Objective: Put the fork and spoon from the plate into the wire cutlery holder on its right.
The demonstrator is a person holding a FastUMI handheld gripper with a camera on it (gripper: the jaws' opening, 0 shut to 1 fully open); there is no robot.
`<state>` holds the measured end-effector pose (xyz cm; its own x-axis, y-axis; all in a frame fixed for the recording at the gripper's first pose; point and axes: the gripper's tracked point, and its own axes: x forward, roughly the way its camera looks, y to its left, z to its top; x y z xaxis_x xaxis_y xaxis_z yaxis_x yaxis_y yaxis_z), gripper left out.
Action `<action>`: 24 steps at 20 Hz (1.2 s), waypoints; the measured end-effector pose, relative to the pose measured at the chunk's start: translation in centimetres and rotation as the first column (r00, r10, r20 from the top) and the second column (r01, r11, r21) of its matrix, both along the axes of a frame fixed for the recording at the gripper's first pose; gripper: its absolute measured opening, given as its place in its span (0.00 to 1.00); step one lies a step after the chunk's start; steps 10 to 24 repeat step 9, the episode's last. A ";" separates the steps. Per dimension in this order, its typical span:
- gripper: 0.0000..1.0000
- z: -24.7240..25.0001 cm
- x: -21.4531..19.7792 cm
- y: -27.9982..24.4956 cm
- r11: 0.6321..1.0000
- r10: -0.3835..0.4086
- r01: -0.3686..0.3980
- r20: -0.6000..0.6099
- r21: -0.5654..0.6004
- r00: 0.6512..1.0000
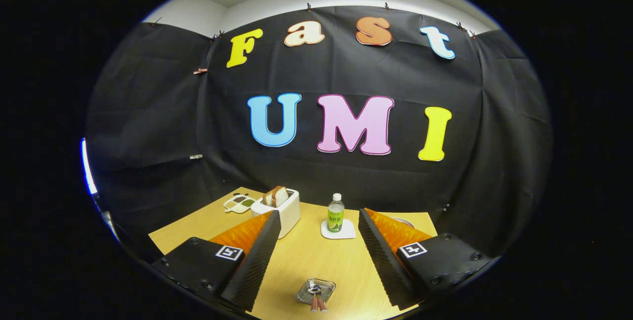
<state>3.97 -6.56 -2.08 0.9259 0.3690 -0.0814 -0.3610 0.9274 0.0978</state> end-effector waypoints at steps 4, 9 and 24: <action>0.98 0.6 -0.5 -0.2 1.000 -0.007 0.007 0.014 0.007 1.000; 0.98 1.5 -1.0 -0.3 1.000 -0.015 0.015 0.035 0.024 0.999; 0.98 1.5 -1.0 -0.3 1.000 -0.015 0.015 0.035 0.024 0.999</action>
